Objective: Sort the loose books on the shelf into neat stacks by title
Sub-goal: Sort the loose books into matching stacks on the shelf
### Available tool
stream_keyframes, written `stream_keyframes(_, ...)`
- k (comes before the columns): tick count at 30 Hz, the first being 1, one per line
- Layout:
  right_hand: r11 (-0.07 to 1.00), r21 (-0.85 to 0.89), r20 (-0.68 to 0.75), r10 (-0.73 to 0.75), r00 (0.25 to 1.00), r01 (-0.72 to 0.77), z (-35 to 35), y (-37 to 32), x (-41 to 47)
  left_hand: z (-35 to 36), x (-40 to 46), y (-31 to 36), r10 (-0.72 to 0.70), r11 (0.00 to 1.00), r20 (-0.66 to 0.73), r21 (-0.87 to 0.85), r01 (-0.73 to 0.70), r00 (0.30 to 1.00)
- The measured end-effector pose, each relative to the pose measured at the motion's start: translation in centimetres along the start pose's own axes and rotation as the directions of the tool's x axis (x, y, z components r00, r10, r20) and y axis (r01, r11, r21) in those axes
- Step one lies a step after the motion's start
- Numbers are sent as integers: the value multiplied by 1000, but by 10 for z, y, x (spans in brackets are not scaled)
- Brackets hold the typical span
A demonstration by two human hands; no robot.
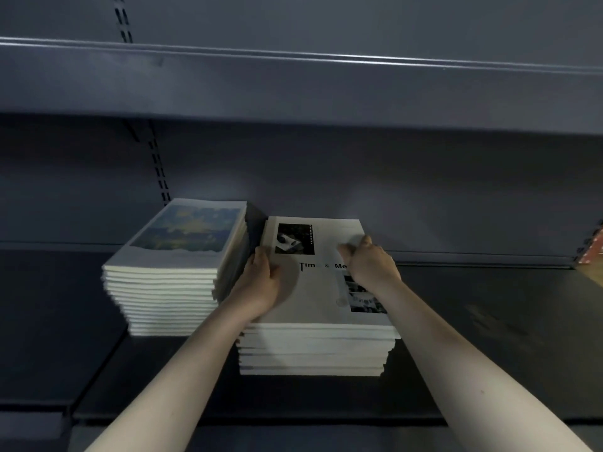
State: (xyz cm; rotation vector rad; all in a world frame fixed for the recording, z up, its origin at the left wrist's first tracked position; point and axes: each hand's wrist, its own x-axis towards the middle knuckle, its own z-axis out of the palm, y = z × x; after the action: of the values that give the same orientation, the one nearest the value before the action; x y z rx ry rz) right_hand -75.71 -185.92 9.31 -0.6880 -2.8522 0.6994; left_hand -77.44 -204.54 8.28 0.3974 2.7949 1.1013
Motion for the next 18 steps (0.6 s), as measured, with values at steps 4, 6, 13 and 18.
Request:
stream_keyframes(4,1000,6,5,-7,1000,7,0,0,1,0,1,-2,5,999,-7,-32,-5,1000)
stream_keyframes(6,1000,15,4,-3,1000,3,0,0,0,0,0,-1,9,999,-23,-42,-10,1000)
stream_keyframes(13,992,104,30,73,997,-76,-4,3,-1,1,-1,-4,1,998,-32,-64,-3,999)
stream_keyframes(18,985,169,39,39,998,-45,-4,9,-2,-1,0,-4,13,995,-27,-103,-15,1000)
